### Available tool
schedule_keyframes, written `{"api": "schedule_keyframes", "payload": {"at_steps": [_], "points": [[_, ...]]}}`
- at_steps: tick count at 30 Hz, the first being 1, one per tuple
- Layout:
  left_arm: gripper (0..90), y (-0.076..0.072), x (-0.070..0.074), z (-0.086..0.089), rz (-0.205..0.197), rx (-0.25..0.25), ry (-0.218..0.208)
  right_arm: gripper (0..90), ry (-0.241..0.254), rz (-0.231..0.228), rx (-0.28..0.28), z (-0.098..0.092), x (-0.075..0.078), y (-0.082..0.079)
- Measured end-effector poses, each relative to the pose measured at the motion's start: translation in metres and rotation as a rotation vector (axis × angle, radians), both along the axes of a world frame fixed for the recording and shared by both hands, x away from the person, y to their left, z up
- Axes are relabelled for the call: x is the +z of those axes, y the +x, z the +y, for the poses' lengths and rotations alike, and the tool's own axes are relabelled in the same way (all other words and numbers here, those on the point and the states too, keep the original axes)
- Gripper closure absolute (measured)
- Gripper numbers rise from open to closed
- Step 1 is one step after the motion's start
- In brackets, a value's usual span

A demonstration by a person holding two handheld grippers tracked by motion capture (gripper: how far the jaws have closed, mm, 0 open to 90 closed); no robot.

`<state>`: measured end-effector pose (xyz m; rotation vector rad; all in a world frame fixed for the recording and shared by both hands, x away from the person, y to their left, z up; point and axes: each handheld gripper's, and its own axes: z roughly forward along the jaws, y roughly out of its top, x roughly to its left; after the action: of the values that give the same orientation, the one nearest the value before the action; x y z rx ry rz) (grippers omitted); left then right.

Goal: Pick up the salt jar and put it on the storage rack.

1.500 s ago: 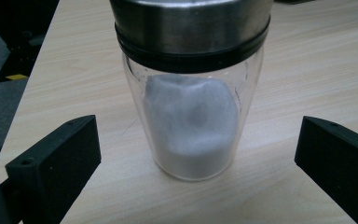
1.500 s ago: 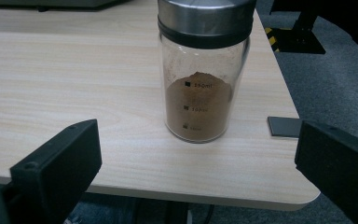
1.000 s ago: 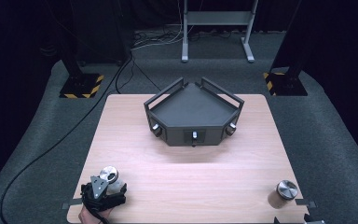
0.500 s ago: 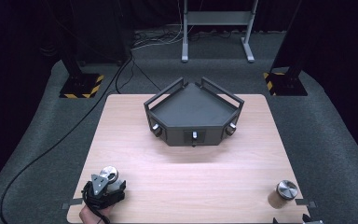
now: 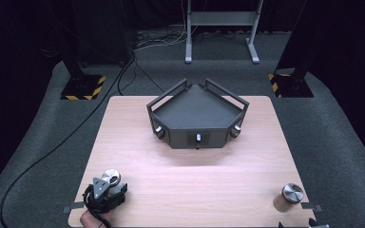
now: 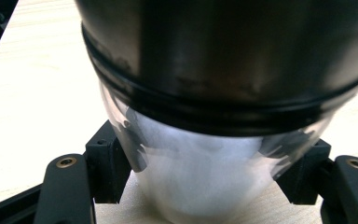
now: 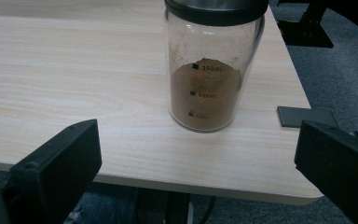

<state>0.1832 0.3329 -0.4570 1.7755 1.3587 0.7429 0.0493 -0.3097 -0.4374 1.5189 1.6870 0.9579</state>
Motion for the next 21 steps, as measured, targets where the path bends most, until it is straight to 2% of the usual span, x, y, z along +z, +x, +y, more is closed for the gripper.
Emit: {"api": "schedule_keyframes", "payload": {"at_steps": [12,21], "points": [[31.5,0.000,0.005,-0.004,0.017,0.025,-0.001,0.0,0.001,-0.002,-0.008,-0.001,0.000,-0.002],[31.5,-0.002,0.016,-0.006,-0.002,0.011,0.003,0.0,0.001,-0.002,-0.006,-0.001,-0.001,-0.002]]}}
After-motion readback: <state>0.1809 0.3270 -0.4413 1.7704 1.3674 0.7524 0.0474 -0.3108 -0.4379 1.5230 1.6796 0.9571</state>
